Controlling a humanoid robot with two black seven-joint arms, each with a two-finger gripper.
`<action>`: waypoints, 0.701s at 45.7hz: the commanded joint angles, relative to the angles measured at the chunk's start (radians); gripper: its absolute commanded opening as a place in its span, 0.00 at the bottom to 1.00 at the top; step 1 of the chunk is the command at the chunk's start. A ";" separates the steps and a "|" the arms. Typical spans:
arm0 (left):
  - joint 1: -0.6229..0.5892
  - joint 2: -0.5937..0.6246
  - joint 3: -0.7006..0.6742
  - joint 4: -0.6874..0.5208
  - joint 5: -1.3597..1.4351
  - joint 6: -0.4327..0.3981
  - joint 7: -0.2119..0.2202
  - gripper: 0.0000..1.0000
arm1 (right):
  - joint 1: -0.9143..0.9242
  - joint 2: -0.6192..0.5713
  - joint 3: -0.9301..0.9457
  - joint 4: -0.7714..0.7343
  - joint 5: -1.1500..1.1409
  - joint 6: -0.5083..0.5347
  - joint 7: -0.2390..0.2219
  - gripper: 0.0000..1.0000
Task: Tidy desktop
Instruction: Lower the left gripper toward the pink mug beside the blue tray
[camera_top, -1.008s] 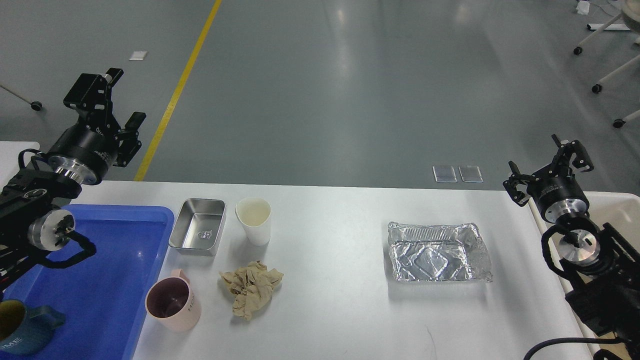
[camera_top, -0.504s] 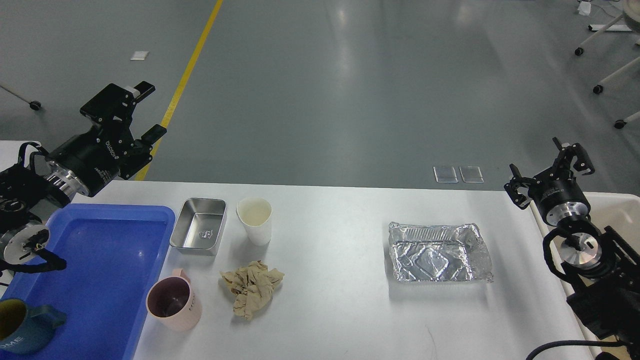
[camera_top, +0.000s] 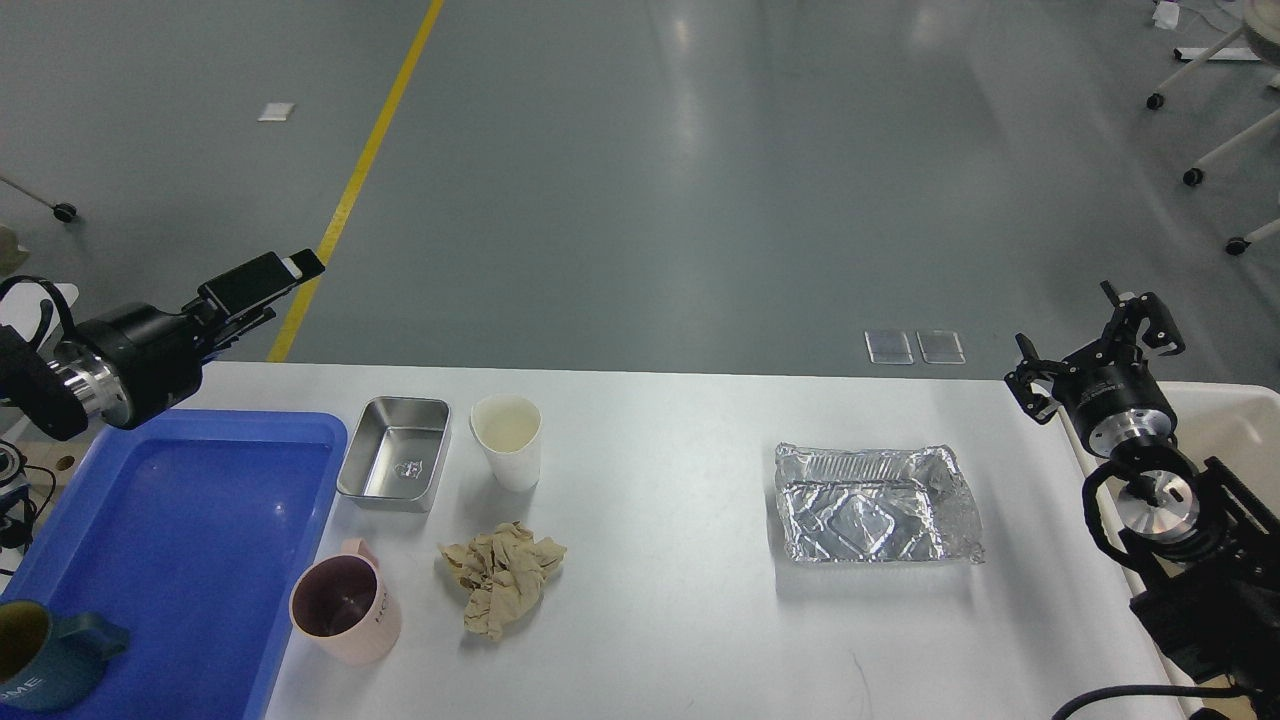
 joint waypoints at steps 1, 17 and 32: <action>0.001 0.132 0.000 -0.057 0.002 -0.070 -0.010 0.98 | 0.001 0.001 -0.002 0.000 0.000 0.000 -0.001 1.00; 0.003 0.435 -0.003 -0.131 0.010 -0.249 -0.096 0.96 | 0.013 0.007 -0.054 0.003 -0.005 0.001 -0.001 1.00; -0.005 0.652 -0.012 -0.166 0.013 -0.396 -0.211 0.95 | 0.023 0.036 -0.072 0.003 -0.015 0.001 -0.001 1.00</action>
